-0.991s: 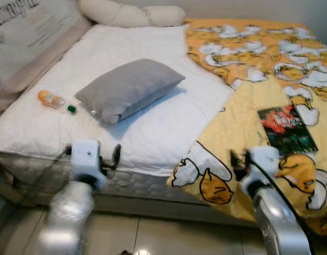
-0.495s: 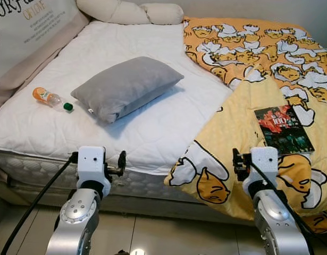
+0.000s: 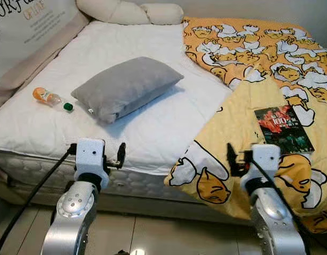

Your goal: Clean up the room

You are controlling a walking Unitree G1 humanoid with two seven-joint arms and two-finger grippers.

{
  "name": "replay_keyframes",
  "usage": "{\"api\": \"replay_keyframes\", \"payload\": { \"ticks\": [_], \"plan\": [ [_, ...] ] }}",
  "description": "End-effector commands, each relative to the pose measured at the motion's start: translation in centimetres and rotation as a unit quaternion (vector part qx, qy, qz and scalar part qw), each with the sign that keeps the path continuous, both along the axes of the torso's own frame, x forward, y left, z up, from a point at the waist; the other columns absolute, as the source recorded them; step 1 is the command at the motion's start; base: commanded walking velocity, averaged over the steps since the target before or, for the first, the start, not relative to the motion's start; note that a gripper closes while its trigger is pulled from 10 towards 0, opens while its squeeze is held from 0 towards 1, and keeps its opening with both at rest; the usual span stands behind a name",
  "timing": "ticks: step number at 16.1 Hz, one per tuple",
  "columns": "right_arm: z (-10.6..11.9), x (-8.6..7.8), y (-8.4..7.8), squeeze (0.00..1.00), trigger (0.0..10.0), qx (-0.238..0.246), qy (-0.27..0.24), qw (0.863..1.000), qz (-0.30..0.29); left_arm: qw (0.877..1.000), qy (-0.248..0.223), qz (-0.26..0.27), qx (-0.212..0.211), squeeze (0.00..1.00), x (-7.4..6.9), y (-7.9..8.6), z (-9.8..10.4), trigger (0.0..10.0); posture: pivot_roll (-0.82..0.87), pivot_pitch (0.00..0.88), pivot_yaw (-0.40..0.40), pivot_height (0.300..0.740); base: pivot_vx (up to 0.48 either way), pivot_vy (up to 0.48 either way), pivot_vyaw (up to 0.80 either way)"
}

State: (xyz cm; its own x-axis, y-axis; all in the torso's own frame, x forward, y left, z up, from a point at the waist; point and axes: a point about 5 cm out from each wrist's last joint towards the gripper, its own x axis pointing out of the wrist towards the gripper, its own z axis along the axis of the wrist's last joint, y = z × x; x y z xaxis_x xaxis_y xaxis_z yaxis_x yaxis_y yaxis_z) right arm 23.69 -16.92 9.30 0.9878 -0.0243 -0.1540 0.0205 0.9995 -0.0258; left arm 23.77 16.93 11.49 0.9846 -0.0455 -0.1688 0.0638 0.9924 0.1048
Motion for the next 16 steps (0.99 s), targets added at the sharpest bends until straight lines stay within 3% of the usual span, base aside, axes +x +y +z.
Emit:
{"api": "replay_keyframes", "payload": {
  "ticks": [1, 3, 4, 9, 13, 16],
  "plan": [
    [0.4, 0.0, 0.4, 1.00, 10.0, 0.015, -0.004, 1.000, 0.010, 1.000, -0.004, -0.009, 0.010, 1.00, 0.2, -0.3, 0.2, 10.0, 0.03, 0.000, 0.013, 0.740, 0.000, 0.382, 0.00],
    [0.5, -0.1, 0.6, 0.98, 10.0, 0.015, -0.008, 1.000, 0.016, 1.000, -0.005, -0.010, 0.011, 1.00, 0.3, -0.4, 0.2, 10.0, 0.02, 0.000, 0.014, 0.740, 0.000, 0.364, 0.00],
    [0.5, -0.2, 0.7, 0.00, 10.0, 0.025, -0.006, 1.000, 0.017, 1.000, -0.005, -0.012, 0.015, 1.00, 0.3, -0.4, 0.2, 10.0, 0.02, 0.000, 0.017, 0.740, 0.000, 0.349, 0.00],
    [0.0, -0.3, 0.2, 0.00, 10.0, 0.026, 0.023, 0.999, 0.000, 1.000, -0.008, -0.011, 0.018, 1.00, 0.4, -0.7, 0.3, 10.0, 0.02, 0.000, 0.024, 0.740, 0.000, 0.344, 0.00],
    [0.3, 0.6, 0.2, 0.00, 10.0, 0.050, 0.025, 0.998, 0.016, 1.000, -0.006, 0.006, 0.019, 1.00, 0.3, -0.4, 0.4, 10.0, 0.05, 0.000, 0.013, 0.740, 0.000, 0.343, 0.00],
    [0.7, 1.3, 0.1, 0.00, 10.0, 0.042, 0.015, 0.999, 0.007, 1.000, -0.013, 0.003, 0.013, 1.00, 0.4, -0.4, 0.9, 10.0, 0.05, 0.000, 0.005, 0.740, 0.000, 0.341, 0.00]
  ]
}}
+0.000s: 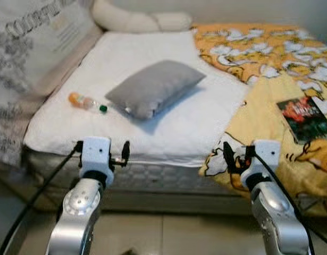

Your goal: Clean up the room

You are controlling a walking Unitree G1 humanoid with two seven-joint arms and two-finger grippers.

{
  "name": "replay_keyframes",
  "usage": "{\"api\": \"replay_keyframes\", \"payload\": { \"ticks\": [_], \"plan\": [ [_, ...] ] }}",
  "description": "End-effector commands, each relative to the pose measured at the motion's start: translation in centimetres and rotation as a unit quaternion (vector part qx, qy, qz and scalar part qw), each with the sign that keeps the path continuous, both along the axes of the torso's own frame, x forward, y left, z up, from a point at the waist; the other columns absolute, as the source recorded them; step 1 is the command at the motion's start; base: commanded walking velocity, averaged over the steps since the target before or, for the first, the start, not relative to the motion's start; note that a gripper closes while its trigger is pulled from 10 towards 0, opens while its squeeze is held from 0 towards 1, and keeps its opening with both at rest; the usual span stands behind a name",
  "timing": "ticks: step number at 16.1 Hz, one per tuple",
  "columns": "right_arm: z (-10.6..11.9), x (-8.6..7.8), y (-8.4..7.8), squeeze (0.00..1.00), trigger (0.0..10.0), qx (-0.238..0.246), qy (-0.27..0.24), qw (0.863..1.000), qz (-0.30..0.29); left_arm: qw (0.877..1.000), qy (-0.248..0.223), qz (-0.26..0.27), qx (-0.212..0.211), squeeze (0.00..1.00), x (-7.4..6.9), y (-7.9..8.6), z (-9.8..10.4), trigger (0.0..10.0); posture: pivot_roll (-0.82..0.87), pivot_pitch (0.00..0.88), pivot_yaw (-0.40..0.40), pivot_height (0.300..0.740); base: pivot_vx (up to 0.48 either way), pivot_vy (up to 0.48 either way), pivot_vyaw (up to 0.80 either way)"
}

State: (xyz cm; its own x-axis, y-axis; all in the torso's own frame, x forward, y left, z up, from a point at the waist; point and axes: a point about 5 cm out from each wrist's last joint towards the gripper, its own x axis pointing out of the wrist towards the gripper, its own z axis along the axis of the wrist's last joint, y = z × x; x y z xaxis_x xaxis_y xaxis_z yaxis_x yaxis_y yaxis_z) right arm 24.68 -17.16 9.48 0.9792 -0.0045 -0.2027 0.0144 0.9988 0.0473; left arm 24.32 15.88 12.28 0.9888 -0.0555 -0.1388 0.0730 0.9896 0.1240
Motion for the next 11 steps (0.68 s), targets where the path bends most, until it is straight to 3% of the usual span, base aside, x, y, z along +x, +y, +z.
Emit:
{"api": "replay_keyframes", "payload": {
  "ticks": [1, 7, 9, 10, 11],
  "plan": [
    [0.60, 0.40, 1.09, 0.00, 10.0, 0.006, -0.014, 1.000, 0.012, 1.000, 0.003, 0.017, 0.008, 1.00, -0.20, 1.25, -0.04, 10.0, 0.05, 0.000, 0.001, 0.740, 0.000, 0.341, 0.00],
    [0.22, 0.70, 1.97, 0.00, 10.0, 0.007, -0.006, 0.999, 0.031, 0.999, 0.003, 0.036, 0.007, 1.00, -0.86, 1.69, -0.11, 10.0, 0.08, 0.000, -0.039, 0.740, 0.000, 0.313, 0.00],
    [0.20, 0.75, 1.87, 0.00, 10.0, 0.006, -0.004, 0.999, 0.031, 0.999, 0.003, 0.036, 0.002, 1.00, -0.82, 1.55, -0.08, 10.0, 0.08, 0.000, -0.043, 0.740, 0.000, 0.000, 0.00],
    [0.28, 1.00, 1.66, 0.00, 10.0, 0.006, -0.005, 1.000, 0.031, 0.999, 0.001, 0.035, -0.007, 0.92, -0.73, 1.19, 0.13, 10.0, 0.09, 0.000, -0.048, 0.740, 0.000, 0.000, 0.00],
    [0.34, 1.22, 1.61, 0.00, 10.0, 0.008, -0.008, 0.999, 0.034, 1.000, -0.013, 0.028, 0.004, 0.94, -0.59, 0.98, 0.47, 10.0, 0.09, 0.000, -0.050, 0.740, 0.000, 0.000, 0.00]
  ]
}}
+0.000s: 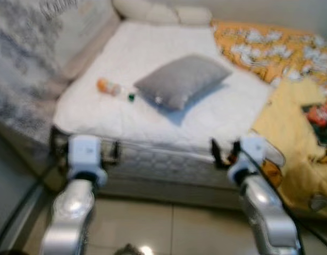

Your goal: Clean up the room

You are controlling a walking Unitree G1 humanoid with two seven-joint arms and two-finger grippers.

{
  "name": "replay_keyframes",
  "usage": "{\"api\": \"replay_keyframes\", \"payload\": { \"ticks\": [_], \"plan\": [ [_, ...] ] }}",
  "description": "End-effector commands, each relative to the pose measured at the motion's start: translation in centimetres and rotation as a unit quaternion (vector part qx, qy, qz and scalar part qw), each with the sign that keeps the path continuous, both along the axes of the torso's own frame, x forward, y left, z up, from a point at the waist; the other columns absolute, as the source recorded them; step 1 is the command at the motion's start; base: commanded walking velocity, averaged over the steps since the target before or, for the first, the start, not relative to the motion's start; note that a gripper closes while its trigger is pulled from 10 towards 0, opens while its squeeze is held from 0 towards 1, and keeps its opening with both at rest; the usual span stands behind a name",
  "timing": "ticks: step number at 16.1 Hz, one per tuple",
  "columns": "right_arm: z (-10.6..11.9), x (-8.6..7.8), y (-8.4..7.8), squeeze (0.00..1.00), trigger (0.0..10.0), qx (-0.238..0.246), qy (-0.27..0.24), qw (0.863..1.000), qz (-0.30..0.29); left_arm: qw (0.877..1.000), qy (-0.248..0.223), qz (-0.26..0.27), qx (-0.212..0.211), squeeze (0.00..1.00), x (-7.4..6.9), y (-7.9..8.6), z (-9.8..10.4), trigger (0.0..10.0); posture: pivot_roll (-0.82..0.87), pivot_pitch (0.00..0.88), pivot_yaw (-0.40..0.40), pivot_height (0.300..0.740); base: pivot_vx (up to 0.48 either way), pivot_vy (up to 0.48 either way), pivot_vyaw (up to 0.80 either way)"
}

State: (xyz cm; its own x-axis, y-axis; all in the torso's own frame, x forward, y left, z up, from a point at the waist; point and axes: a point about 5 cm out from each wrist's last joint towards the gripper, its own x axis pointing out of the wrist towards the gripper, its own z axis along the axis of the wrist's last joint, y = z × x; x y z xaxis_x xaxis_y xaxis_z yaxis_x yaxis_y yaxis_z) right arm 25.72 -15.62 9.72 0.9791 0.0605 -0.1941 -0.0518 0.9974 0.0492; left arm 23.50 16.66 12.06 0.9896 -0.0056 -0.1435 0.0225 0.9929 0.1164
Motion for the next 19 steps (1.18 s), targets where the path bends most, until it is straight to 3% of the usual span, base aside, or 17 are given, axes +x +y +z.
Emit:
{"api": "replay_keyframes", "payload": {
  "ticks": [1, 7, 15, 19],
  "plan": [
    [0.1, 0.3, 0.2, 0.00, 10.0, 0.002, -0.006, 1.000, 0.007, 1.000, -0.017, -0.001, 0.013, 0.95, 0.3, 0.2, 0.8, 10.0, 0.09, 0.000, -0.051, 0.740, 0.000, 0.000, 0.00],
    [0.7, 1.2, 0.5, 0.00, 10.0, -0.012, -0.018, 0.999, 0.029, 1.000, -0.019, -0.007, 0.015, 0.96, 0.5, 0.4, 1.3, 10.0, 0.09, 0.000, -0.047, 0.740, 0.317, 0.000, 0.67],
    [0.9, 1.9, 0.6, 0.00, 10.0, -0.047, -0.034, 0.998, 0.039, 1.000, -0.014, -0.006, 0.009, 0.96, 1.2, 0.5, 1.1, 10.0, 0.09, 0.000, -0.038, 0.740, 0.404, 0.000, 0.00],
    [1.0, 2.0, -0.4, 0.00, 10.0, -0.049, -0.037, 0.998, 0.012, 1.000, -0.012, -0.013, 0.007, 0.96, 1.6, 0.4, 1.1, 10.0, 0.06, 0.000, -0.001, 0.740, 0.403, 0.000, 0.52]
  ]
}}
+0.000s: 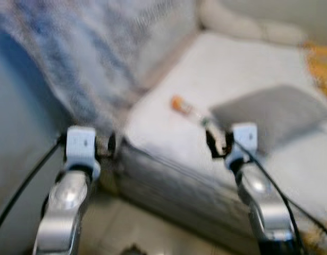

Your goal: Clean up the room

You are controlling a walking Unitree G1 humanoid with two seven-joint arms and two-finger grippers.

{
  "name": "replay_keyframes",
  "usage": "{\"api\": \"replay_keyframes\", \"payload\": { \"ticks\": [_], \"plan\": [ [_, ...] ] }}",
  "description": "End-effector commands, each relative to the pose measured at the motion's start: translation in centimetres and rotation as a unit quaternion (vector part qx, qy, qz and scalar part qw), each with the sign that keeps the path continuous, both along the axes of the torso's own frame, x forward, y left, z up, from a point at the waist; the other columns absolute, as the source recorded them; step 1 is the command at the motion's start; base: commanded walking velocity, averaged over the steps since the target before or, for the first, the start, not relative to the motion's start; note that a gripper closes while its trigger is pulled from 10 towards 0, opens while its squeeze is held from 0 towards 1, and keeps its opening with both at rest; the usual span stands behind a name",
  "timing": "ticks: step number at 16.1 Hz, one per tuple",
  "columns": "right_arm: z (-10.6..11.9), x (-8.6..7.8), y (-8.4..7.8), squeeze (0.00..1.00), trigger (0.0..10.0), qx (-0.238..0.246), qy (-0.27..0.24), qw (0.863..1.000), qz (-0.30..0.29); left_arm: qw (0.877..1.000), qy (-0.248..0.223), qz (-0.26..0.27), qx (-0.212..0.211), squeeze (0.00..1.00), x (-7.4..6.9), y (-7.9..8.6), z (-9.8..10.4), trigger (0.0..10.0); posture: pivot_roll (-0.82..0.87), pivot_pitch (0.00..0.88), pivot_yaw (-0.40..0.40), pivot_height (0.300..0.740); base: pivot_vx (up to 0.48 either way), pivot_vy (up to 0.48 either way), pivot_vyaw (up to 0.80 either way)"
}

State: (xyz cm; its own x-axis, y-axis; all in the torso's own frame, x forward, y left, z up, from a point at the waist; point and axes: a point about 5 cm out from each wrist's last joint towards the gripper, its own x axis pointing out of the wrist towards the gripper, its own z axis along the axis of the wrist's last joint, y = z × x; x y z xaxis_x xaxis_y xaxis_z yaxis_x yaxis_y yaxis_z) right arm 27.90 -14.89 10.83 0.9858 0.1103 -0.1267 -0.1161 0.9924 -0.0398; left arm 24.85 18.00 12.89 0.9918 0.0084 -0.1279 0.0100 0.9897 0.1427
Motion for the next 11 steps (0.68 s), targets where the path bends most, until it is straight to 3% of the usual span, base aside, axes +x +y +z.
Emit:
{"api": "replay_keyframes", "payload": {
  "ticks": [1, 11],
  "plan": [
    [-0.14, -0.30, -1.27, 0.00, 10.0, -0.003, 0.001, 1.000, -0.026, 1.000, -0.005, -0.023, -0.006, 0.96, 0.41, -1.06, 0.27, 10.0, 0.06, 0.000, 0.006, 0.740, 0.401, 0.000, 0.00],
    [-0.29, -0.56, -1.04, 0.00, 10.0, -0.018, 0.002, 1.000, -0.010, 0.999, 0.003, -0.043, -0.001, 0.96, 0.46, -1.33, -0.14, 10.0, 0.05, 0.000, 0.008, 0.740, 0.380, 0.000, 0.00]
  ]
}}
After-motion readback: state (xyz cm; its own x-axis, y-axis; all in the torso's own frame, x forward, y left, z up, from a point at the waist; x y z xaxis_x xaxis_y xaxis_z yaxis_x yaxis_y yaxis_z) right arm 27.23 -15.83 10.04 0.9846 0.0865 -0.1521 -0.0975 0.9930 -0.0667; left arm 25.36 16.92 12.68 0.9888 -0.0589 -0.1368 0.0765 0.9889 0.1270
